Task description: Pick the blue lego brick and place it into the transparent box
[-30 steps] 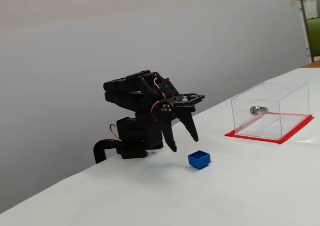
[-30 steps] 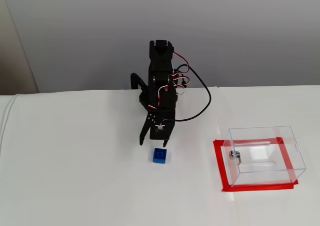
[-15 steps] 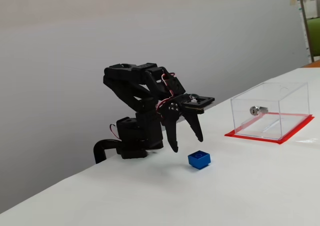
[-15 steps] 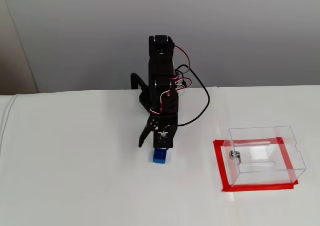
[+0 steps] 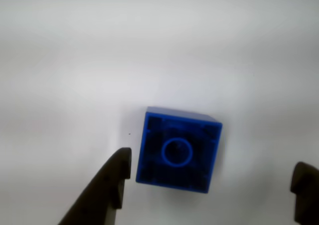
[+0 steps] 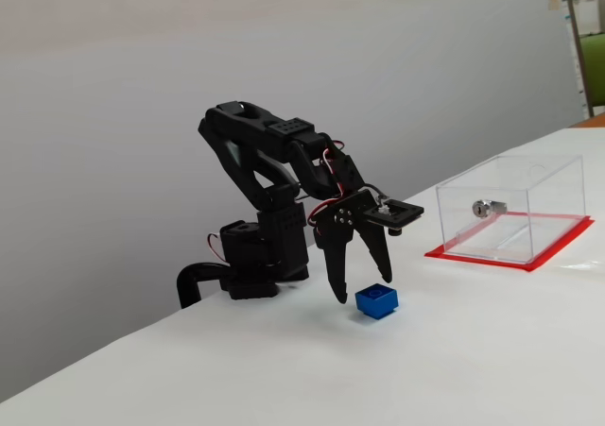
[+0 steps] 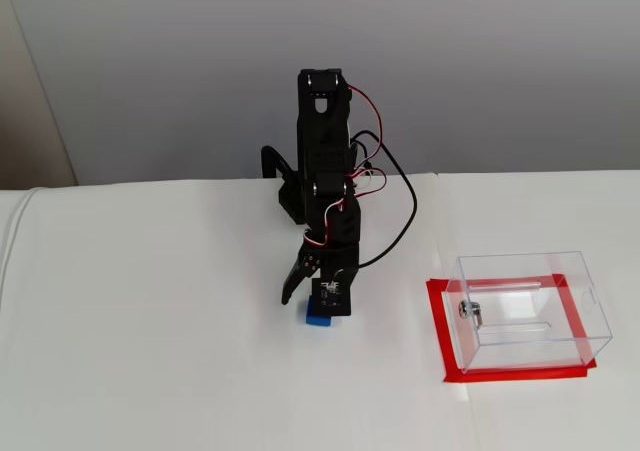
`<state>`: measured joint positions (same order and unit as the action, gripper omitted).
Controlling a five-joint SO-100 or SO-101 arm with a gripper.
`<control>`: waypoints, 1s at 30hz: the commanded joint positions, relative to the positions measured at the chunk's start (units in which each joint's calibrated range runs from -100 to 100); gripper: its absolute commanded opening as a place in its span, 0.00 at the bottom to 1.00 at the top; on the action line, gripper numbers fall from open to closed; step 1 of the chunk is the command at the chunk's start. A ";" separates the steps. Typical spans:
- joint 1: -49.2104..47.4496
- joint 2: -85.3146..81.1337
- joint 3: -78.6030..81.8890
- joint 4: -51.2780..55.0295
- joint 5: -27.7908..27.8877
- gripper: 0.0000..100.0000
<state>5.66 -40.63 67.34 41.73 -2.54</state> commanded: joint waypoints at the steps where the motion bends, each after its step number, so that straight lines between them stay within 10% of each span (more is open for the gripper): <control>1: 0.51 0.63 -2.88 -0.74 0.19 0.35; 30: 0.22 8.01 -2.61 -6.48 0.24 0.34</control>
<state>5.66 -32.77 66.99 35.90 -2.59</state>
